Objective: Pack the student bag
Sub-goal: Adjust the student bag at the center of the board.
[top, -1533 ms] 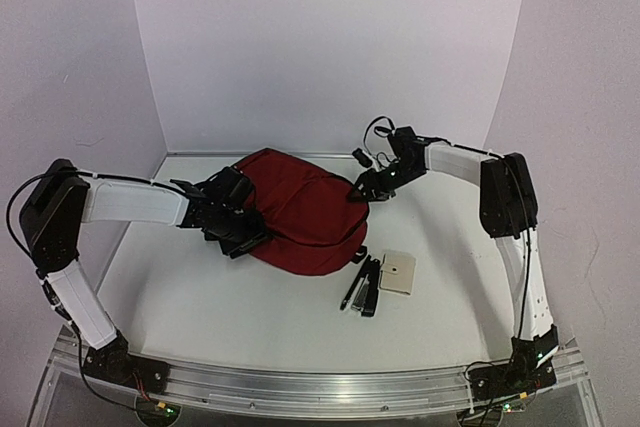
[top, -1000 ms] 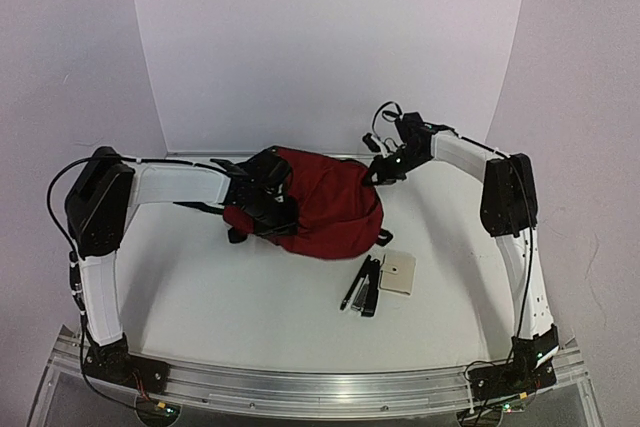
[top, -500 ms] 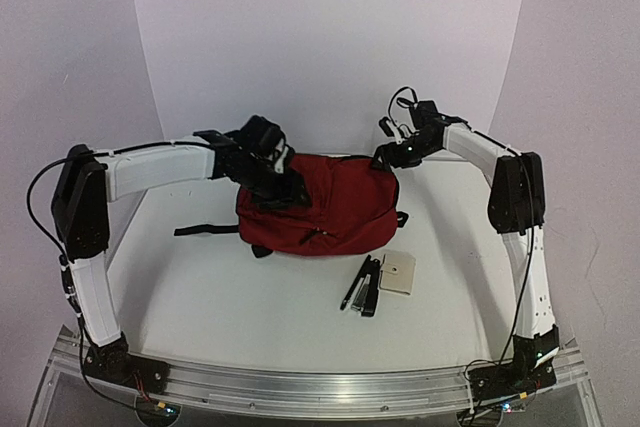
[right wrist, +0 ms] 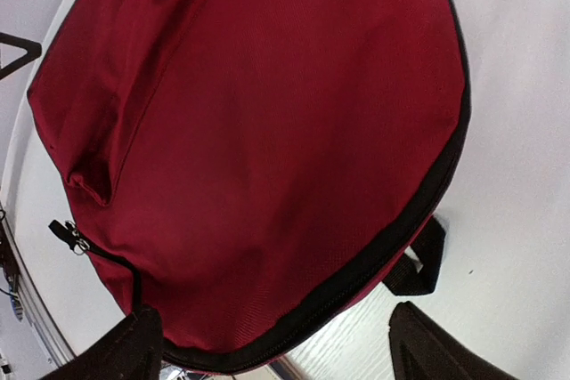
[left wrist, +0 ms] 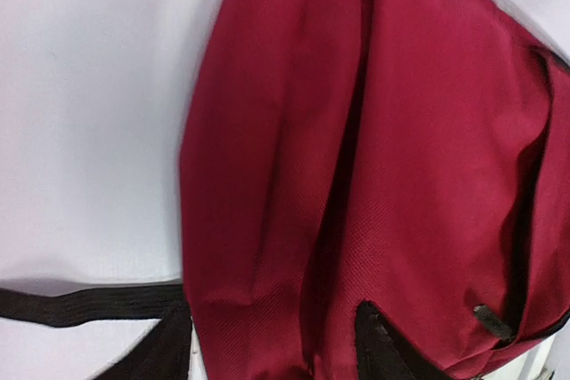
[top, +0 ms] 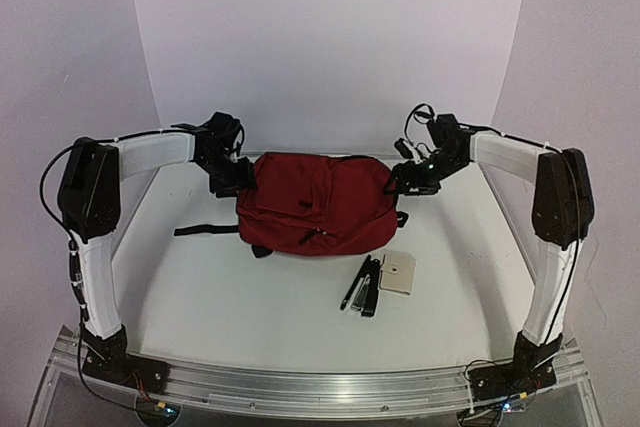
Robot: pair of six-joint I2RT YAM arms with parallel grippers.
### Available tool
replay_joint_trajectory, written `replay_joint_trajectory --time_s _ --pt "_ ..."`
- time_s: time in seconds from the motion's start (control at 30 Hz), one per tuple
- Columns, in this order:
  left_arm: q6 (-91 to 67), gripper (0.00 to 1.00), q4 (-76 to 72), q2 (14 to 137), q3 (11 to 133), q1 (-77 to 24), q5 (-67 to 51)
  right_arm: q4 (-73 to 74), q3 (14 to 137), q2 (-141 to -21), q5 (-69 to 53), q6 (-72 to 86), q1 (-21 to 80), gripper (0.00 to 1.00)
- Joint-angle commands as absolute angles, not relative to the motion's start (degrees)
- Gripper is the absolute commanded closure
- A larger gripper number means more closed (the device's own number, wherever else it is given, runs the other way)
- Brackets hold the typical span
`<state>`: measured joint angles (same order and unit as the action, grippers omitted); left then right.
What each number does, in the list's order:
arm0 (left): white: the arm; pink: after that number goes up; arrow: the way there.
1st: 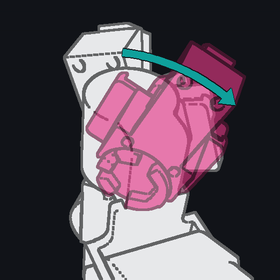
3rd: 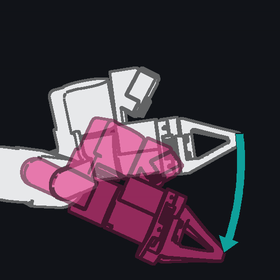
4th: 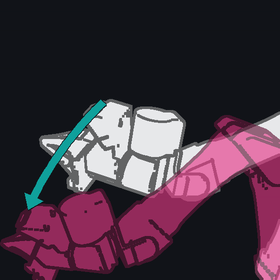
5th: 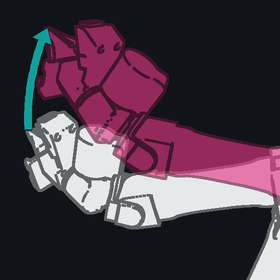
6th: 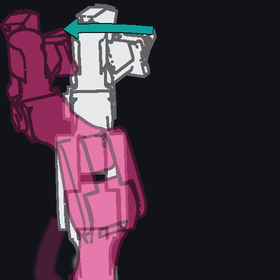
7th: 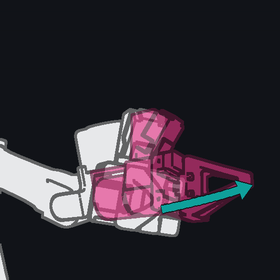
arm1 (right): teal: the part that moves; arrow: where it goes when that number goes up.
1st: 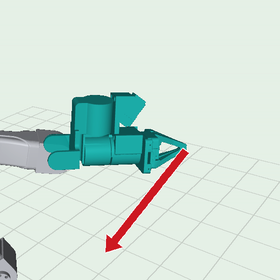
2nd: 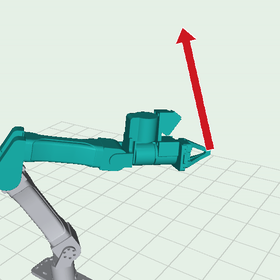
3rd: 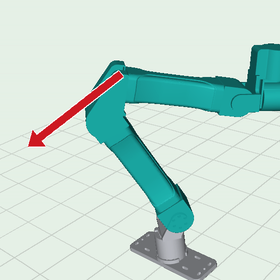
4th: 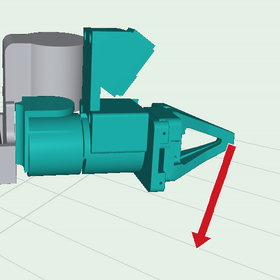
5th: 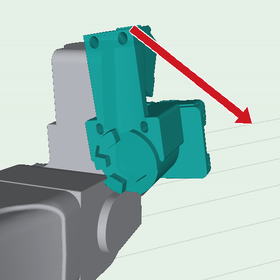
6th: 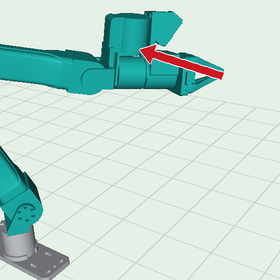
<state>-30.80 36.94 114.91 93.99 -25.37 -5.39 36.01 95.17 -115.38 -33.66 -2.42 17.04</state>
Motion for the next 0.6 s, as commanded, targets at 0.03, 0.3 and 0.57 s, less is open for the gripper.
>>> replay_joint_trajectory --time_s 0.03,0.3,0.57 --pt "-27.4 0.67 33.6 115.1 91.6 -27.2 -17.8 35.5 97.0 -121.4 -37.1 1.8 17.0 0.37" --pt "-32.5 0.99 27.2 100.1 69.3 -35.3 -18.3 35.0 110.4 -132.2 -35.6 1.4 17.1 0.80" --pt "-38.4 0.93 29.3 93.3 64.3 -48.1 -17.4 33.5 125.3 -140.1 -40.2 1.6 18.9 0.83"
